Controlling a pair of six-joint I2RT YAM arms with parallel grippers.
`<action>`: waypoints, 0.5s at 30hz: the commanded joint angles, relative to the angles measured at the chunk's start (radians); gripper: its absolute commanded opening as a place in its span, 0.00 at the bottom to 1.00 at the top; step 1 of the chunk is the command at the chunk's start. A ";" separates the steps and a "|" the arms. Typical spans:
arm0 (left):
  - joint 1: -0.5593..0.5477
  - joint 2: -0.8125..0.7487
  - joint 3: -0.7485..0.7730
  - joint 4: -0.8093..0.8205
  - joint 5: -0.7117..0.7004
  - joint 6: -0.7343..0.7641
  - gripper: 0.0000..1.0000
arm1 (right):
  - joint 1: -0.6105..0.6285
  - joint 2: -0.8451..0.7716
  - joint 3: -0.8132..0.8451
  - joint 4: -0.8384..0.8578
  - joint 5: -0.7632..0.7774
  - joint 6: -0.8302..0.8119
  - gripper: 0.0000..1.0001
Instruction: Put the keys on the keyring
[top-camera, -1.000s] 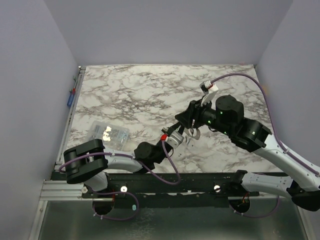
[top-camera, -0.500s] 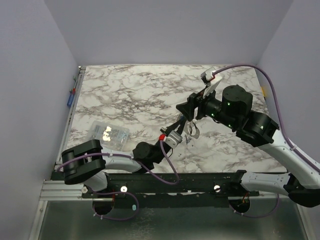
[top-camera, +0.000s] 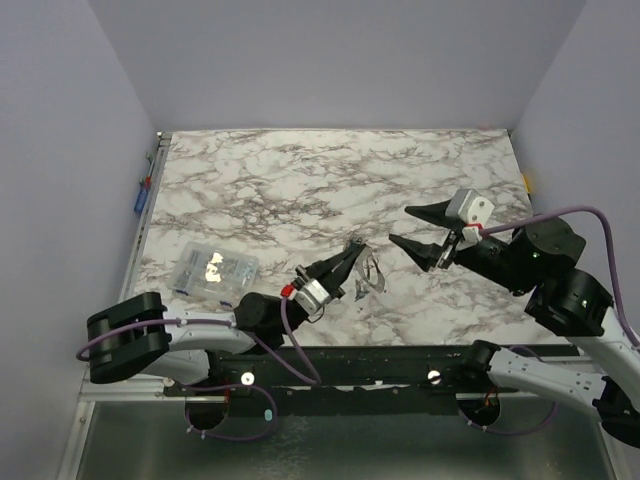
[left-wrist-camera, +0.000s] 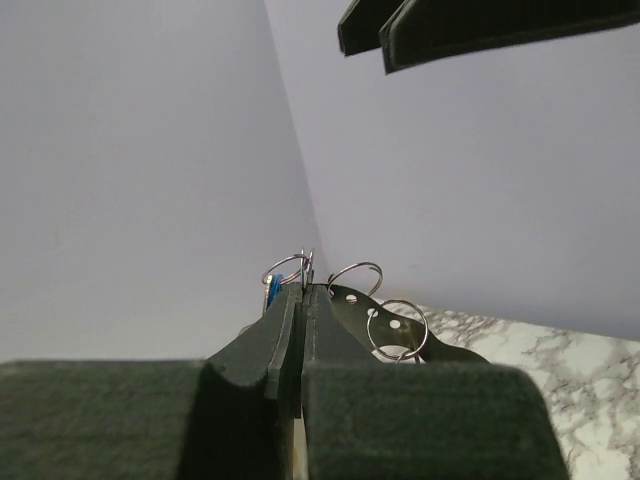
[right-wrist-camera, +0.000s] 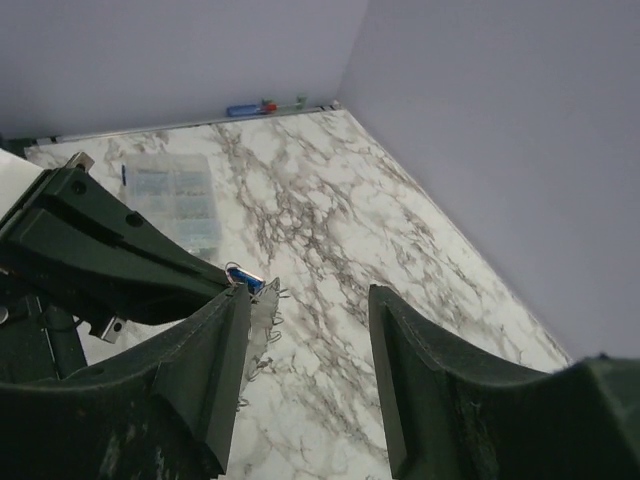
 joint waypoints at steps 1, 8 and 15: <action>0.002 -0.084 -0.030 0.292 0.141 -0.065 0.00 | 0.005 0.069 0.063 -0.106 -0.154 -0.121 0.57; 0.002 -0.155 -0.068 0.292 0.217 -0.107 0.00 | 0.005 0.140 0.173 -0.212 -0.326 -0.128 0.49; 0.002 -0.199 -0.095 0.292 0.249 -0.139 0.00 | 0.005 0.208 0.255 -0.311 -0.371 -0.153 0.43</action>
